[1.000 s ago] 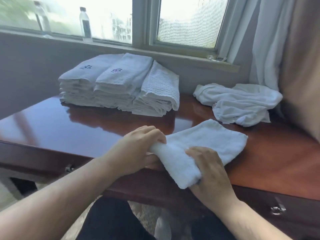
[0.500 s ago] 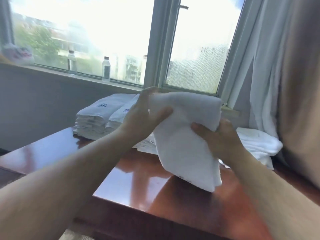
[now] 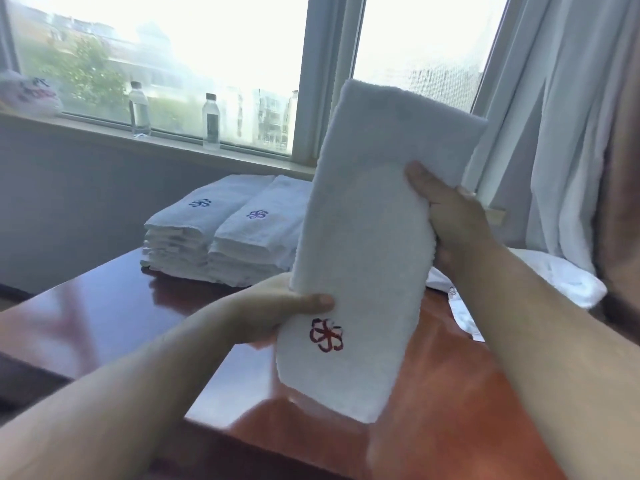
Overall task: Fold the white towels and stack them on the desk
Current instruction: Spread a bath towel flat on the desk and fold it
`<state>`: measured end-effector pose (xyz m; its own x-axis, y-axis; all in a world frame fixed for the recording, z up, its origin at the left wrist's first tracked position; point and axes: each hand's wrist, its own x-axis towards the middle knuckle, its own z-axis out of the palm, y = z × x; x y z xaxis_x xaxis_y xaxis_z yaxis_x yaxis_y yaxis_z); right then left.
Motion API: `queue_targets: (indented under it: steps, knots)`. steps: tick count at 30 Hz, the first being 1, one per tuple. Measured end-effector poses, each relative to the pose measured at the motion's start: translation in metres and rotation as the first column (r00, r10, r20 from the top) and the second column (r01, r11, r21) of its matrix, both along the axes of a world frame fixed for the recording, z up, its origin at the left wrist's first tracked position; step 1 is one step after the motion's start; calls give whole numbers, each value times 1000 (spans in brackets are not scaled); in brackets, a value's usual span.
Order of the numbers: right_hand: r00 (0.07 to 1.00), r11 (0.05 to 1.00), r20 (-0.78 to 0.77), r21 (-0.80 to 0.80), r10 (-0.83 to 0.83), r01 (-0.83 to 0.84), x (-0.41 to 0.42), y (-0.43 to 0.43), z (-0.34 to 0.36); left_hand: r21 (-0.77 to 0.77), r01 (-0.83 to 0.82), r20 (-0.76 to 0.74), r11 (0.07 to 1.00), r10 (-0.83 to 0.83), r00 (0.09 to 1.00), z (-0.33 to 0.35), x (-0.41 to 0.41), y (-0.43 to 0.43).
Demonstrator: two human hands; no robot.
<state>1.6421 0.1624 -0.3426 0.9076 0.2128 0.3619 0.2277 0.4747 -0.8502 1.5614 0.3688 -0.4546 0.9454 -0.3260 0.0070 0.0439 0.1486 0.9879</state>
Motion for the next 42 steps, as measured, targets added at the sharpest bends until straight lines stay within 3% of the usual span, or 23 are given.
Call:
queue_targets:
  steps: [9,17,24,33,35,38,41,42]
  knots:
    - [994,994,-106,-107,-38,27,77,0,3,52,-87,-6,995,87,996,-7,35,2]
    - [987,984,-145,-171,-75,49,152,13,23,17,-201,50,980,200,979,30,77,2]
    - [975,955,-141,-268,-172,129,216,33,30,-38,-186,31,982,187,982,43,123,13]
    - [981,945,-179,-327,-70,8,312,66,15,-68,-292,-81,954,287,955,43,193,36]
    - [965,863,-258,-497,-40,-96,329,73,-8,-6,-394,-119,919,390,913,30,204,38]
    - [921,644,-389,-703,4,-301,333,85,-56,137,-469,-93,873,482,871,8,215,37]
    - [955,626,-181,-780,-234,6,342,89,-85,155,-479,-98,864,495,863,1,220,37]
    - [942,635,-177,-771,-286,48,346,90,-86,138,-467,-123,873,483,867,2,221,37]
